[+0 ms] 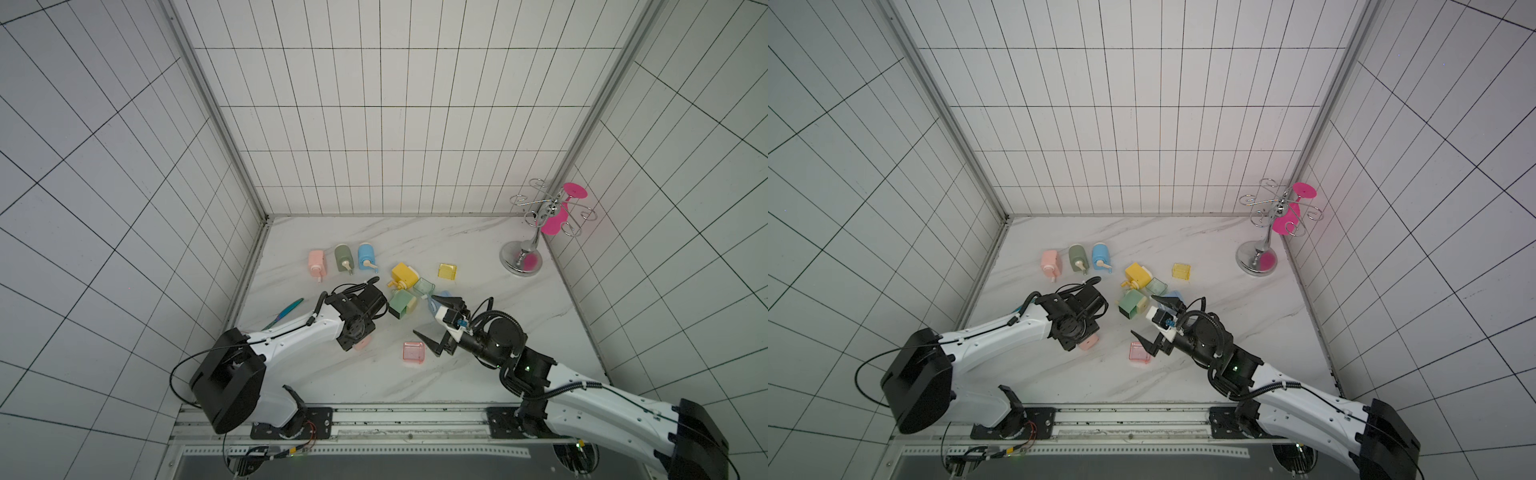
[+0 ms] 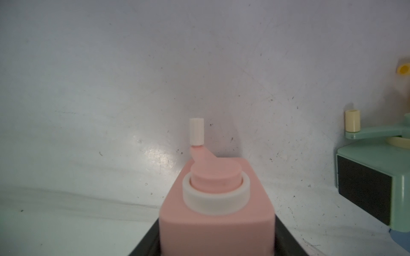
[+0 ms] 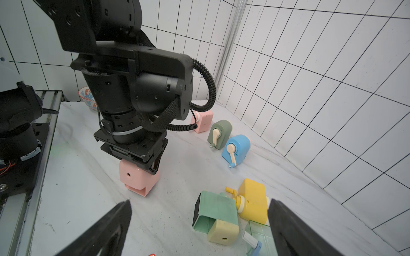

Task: Put the tray back into the pencil sharpener
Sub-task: Place the pencil sharpener at the center of the board.

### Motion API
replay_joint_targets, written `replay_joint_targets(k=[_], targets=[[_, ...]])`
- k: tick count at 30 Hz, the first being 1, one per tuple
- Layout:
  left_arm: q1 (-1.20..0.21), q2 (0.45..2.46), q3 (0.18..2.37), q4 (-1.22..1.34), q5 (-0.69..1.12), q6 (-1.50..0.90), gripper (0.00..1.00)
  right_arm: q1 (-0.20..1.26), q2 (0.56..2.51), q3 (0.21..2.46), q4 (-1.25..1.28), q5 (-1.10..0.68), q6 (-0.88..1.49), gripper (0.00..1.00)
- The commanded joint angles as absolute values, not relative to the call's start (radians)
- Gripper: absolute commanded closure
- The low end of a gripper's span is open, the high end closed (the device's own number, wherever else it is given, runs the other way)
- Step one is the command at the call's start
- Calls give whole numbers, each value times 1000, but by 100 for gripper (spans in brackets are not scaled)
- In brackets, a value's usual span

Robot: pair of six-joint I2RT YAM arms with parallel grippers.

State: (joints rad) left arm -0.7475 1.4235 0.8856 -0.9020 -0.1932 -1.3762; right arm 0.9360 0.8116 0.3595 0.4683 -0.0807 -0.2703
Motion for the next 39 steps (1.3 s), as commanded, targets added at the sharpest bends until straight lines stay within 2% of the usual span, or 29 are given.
replay_joint_targets(k=[1, 3, 5, 8, 10, 18, 22, 25, 28, 30, 34, 39], targets=[[-751, 1443, 915, -909, -211, -1371, 55, 938, 797, 330, 479, -60, -276, 1], [-751, 1449, 917, -912, -210, -1364, 51, 939, 793, 328, 480, -55, -280, 1], [-752, 1453, 920, -914, -215, -1359, 39, 938, 791, 328, 477, -54, -282, 1], [-752, 1447, 926, -905, -219, -1340, 35, 940, 788, 329, 471, -51, -282, 1], [-752, 1436, 930, -904, -230, -1330, 20, 940, 788, 331, 464, -50, -282, 0], [-767, 1336, 967, -902, -260, -1272, 17, 949, 781, 368, 370, -42, -248, 1], [-750, 1198, 988, -854, -338, -1149, 17, 1012, 796, 464, 166, 36, -144, 9], [-618, 1030, 901, -660, -290, -882, 6, 1109, 815, 521, 62, 109, 16, 12], [-426, 854, 773, -451, -96, -670, 3, 1169, 911, 593, -21, 155, 152, 14], [-290, 775, 708, -377, 4, -618, 3, 1203, 1011, 664, -69, 175, 193, 13], [-67, 760, 666, -360, 148, -572, 3, 1255, 1255, 850, -153, 189, 227, 8], [82, 798, 653, -383, 254, -551, 3, 1272, 1491, 1023, -189, 211, 245, 3]])
